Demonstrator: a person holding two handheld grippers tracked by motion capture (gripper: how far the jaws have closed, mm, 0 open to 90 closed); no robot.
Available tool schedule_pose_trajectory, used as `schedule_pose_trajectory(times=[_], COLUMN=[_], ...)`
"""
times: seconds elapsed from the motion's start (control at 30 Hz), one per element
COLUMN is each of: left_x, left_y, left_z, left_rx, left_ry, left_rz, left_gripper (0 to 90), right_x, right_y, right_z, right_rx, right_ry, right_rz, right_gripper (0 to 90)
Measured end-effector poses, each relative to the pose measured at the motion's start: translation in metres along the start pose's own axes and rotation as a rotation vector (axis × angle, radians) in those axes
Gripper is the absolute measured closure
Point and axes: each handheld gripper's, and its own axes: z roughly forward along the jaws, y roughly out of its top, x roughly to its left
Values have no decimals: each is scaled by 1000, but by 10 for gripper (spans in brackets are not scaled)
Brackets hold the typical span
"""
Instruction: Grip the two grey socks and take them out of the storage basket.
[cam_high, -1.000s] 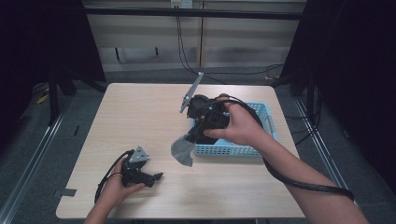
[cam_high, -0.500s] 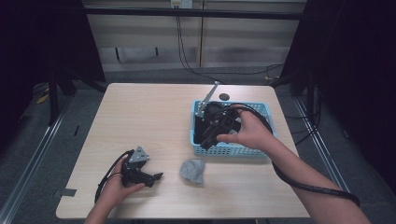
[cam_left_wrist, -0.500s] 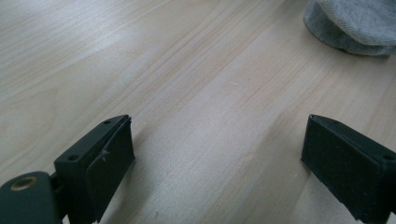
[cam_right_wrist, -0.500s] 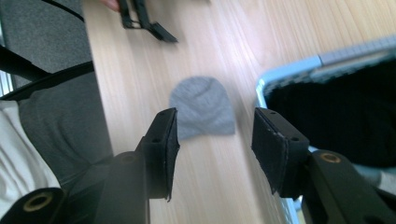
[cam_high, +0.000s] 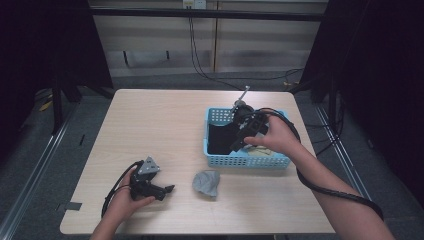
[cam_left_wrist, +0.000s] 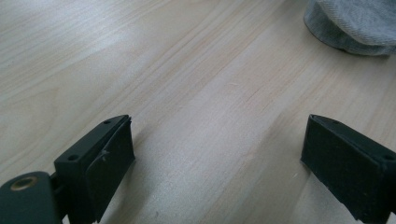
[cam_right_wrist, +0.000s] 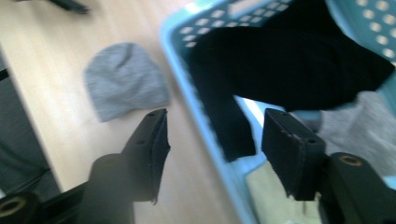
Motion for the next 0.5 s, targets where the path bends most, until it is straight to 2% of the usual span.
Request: schedule_pose_trajectory(times=[0.03, 0.2, 0.3, 0.33, 0.47, 0.5], left_x=[0, 0, 0, 0, 0, 0], left_y=[0, 0, 0, 0, 0, 0], left_z=[0, 0, 0, 0, 0, 0], left_rx=[0, -1, -1, -1, -1, -1], left_ry=[0, -2, -2, -2, -2, -2], left_rz=[0, -4, -4, -4, -5, -4], left_gripper=[85, 85, 85, 85, 85, 85], right_x=[-7, -26, -33, -39, -48, -53], right_y=[-2, -9, -12, -15, -20, -23], right_z=[3, 11, 14, 17, 23, 28], right_rx=[-6, -24, -28, -28, -41, -38], right_ry=[-11, -36, -48, -60, -73, -89], right_rz=[29, 88, 98, 119, 144, 151], right_gripper=[384, 357, 347, 343, 343, 343])
